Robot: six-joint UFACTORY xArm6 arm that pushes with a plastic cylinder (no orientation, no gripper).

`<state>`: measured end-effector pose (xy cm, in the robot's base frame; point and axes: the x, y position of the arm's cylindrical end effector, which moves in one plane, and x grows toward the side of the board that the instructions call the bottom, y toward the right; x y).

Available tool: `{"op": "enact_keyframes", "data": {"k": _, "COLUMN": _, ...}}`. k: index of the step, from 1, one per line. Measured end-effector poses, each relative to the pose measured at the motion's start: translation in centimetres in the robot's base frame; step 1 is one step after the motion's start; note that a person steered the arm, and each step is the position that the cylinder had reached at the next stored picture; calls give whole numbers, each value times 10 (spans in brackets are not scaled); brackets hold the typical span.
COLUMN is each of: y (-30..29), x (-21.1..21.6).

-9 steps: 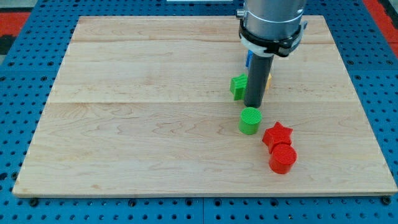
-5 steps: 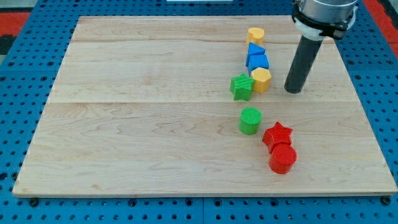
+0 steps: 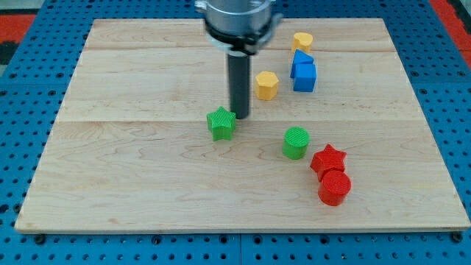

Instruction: Push the green star to the left center of the board

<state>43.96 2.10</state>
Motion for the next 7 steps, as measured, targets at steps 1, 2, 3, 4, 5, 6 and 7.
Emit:
{"op": "enact_keyframes", "data": {"k": 1, "y": -36, "x": 25}}
{"op": "enact_keyframes", "data": {"k": 2, "y": -112, "x": 32}}
{"op": "enact_keyframes", "data": {"k": 3, "y": -178, "x": 8}}
{"op": "enact_keyframes", "data": {"k": 4, "y": -215, "x": -36}}
{"op": "enact_keyframes", "data": {"k": 5, "y": -150, "x": -28}}
{"op": "enact_keyframes", "data": {"k": 6, "y": -89, "x": -25}}
{"op": "enact_keyframes", "data": {"k": 7, "y": -111, "x": -67}}
